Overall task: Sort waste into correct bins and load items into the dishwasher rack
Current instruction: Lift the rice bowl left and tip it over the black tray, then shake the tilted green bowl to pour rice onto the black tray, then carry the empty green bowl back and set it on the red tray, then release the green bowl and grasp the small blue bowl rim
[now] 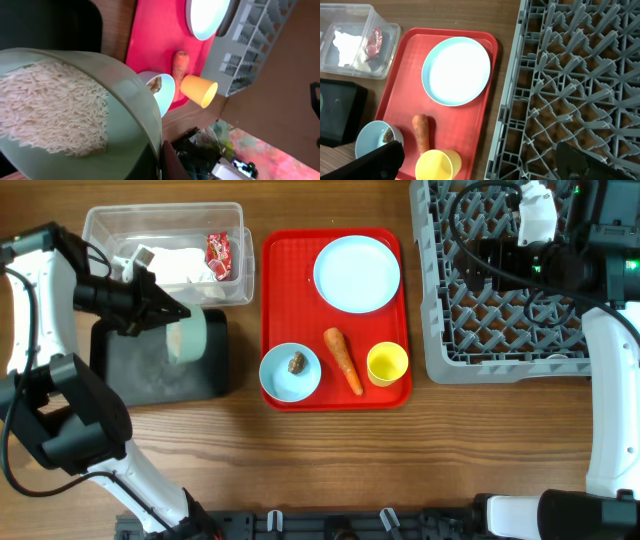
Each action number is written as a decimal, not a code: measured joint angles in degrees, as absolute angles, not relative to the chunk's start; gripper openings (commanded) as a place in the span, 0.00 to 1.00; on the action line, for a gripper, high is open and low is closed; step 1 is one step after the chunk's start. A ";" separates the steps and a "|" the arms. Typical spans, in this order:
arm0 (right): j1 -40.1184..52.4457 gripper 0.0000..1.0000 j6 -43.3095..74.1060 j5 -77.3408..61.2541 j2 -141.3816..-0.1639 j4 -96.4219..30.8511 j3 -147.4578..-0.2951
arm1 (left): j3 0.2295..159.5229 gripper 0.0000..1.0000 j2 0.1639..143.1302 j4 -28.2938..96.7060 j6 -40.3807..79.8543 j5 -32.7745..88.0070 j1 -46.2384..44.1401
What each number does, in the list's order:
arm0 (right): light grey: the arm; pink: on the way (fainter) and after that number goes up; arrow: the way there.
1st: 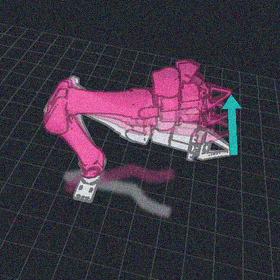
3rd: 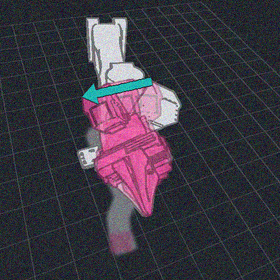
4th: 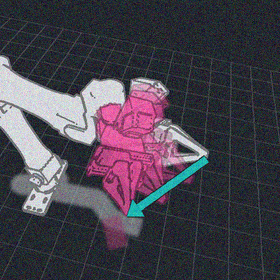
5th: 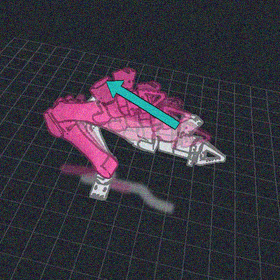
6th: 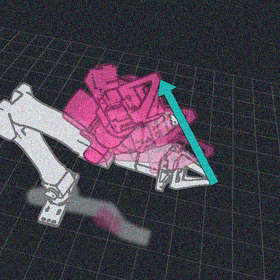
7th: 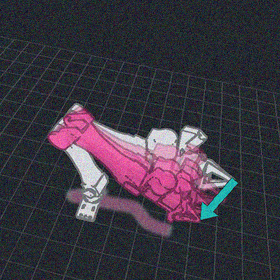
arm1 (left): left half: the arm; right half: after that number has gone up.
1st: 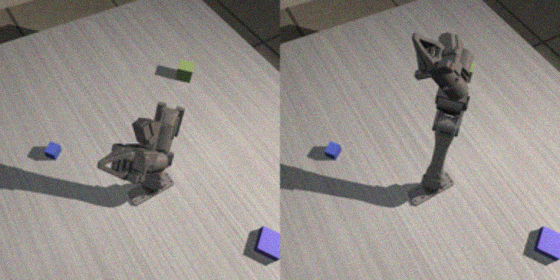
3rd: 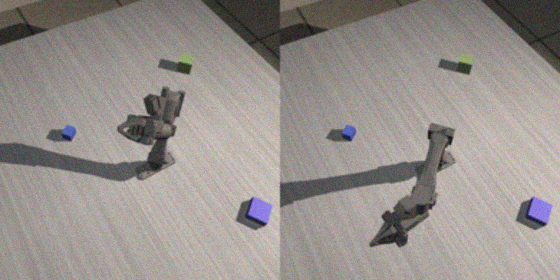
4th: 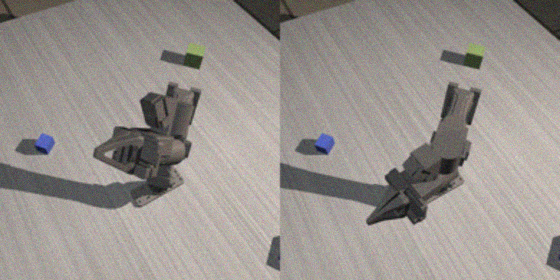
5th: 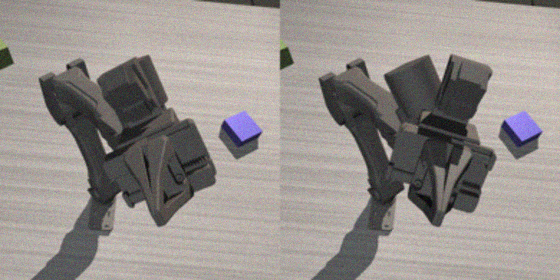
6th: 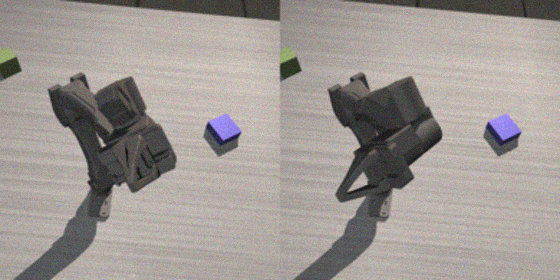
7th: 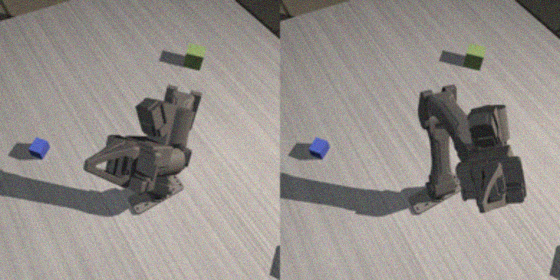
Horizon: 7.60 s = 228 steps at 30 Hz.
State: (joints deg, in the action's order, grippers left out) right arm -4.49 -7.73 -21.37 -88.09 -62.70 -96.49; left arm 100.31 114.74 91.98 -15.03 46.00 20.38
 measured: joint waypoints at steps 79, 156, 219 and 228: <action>-4.49 1.00 -6.63 -21.37 -88.09 -62.15 -96.49 | 84.90 0.04 114.63 93.30 -22.48 85.36 35.00; -4.49 1.00 -6.22 -21.37 -88.09 -65.28 -96.49 | 88.79 0.06 113.73 40.23 8.62 -10.13 -32.95; -4.49 1.00 -6.22 -20.95 -88.14 -66.72 -96.49 | 87.26 0.79 100.84 55.57 17.50 -5.08 -34.81; -4.49 1.00 -6.22 -20.93 -88.14 -66.87 -96.49 | 80.34 0.71 103.96 56.82 18.15 -1.04 -34.89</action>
